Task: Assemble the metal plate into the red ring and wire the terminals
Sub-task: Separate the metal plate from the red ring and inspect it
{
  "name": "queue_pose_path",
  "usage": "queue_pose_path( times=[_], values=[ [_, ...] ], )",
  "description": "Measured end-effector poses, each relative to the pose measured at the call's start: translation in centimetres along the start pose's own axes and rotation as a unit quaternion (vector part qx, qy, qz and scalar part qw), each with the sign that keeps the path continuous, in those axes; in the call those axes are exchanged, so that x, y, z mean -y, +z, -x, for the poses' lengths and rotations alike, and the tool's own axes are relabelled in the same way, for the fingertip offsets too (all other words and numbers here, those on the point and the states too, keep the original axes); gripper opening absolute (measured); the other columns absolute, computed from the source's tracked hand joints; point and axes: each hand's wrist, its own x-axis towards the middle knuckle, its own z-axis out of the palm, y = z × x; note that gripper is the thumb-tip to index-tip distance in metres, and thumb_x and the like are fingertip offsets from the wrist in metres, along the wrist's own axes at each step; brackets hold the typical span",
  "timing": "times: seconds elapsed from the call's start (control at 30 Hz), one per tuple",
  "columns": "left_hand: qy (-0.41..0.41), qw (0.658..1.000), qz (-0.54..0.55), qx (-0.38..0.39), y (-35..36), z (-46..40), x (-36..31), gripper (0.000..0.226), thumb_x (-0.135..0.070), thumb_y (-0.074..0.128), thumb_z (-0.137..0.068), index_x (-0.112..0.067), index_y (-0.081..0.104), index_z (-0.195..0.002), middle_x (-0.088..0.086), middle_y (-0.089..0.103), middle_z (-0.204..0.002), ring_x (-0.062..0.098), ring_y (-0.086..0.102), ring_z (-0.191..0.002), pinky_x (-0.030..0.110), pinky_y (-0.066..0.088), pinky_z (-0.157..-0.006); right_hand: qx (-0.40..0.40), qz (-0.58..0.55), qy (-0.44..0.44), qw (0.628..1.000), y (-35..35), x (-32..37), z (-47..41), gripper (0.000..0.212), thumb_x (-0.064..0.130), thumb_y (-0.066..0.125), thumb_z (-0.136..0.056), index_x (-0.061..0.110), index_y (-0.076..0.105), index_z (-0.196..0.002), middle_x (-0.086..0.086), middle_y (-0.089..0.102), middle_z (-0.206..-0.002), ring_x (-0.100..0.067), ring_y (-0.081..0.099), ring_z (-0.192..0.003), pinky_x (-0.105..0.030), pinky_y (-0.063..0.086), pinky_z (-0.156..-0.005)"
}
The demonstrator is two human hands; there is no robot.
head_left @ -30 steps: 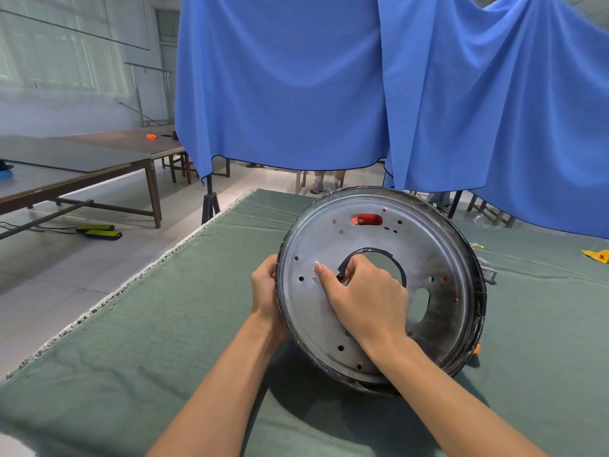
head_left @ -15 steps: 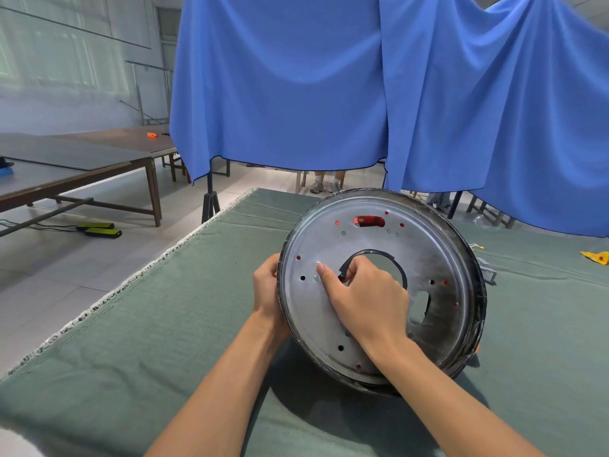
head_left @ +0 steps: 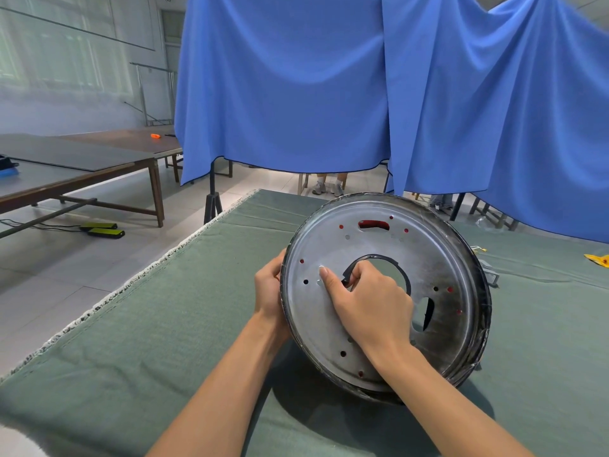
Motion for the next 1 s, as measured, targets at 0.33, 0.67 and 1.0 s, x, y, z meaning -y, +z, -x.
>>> queue_pose_path(
  times=[0.33,0.67,1.0],
  values=[
    [0.001,1.000,-0.002,-0.001,-0.11,-0.13,0.09,0.025,-0.028,0.047,-0.074,-0.007,0.060,-0.077,0.011,0.064,-0.071,0.023,0.061,-0.062,0.028,0.051,-0.059,-0.002,-0.004,-0.005,1.000,0.18,-0.02,-0.03,0.047,0.071,0.043,-0.082,0.029,0.035,-0.062,0.015,0.039,-0.050,-0.004,0.040,-0.046,-0.018,0.022,-0.044],
    [0.003,1.000,0.006,-0.002,-0.19,-0.15,0.10,0.028,-0.024,0.039,-0.084,-0.008,0.057,-0.068,0.008,0.061,-0.062,0.019,0.058,-0.054,0.024,0.050,-0.053,-0.007,-0.006,-0.015,1.000,0.32,-0.09,-0.02,0.050,0.073,0.040,-0.081,0.026,0.040,-0.063,0.015,0.042,-0.051,-0.004,0.042,-0.046,-0.017,0.023,-0.044],
    [0.014,1.000,0.011,0.016,-0.05,-0.07,0.00,0.044,-0.023,0.038,-0.086,-0.011,0.070,-0.059,0.009,0.067,-0.062,0.019,0.065,-0.055,0.023,0.054,-0.051,-0.007,-0.008,-0.013,1.000,0.60,-0.06,-0.14,0.051,0.073,0.039,-0.080,0.025,0.043,-0.065,0.015,0.042,-0.052,-0.004,0.043,-0.047,-0.017,0.024,-0.044]
  ],
)
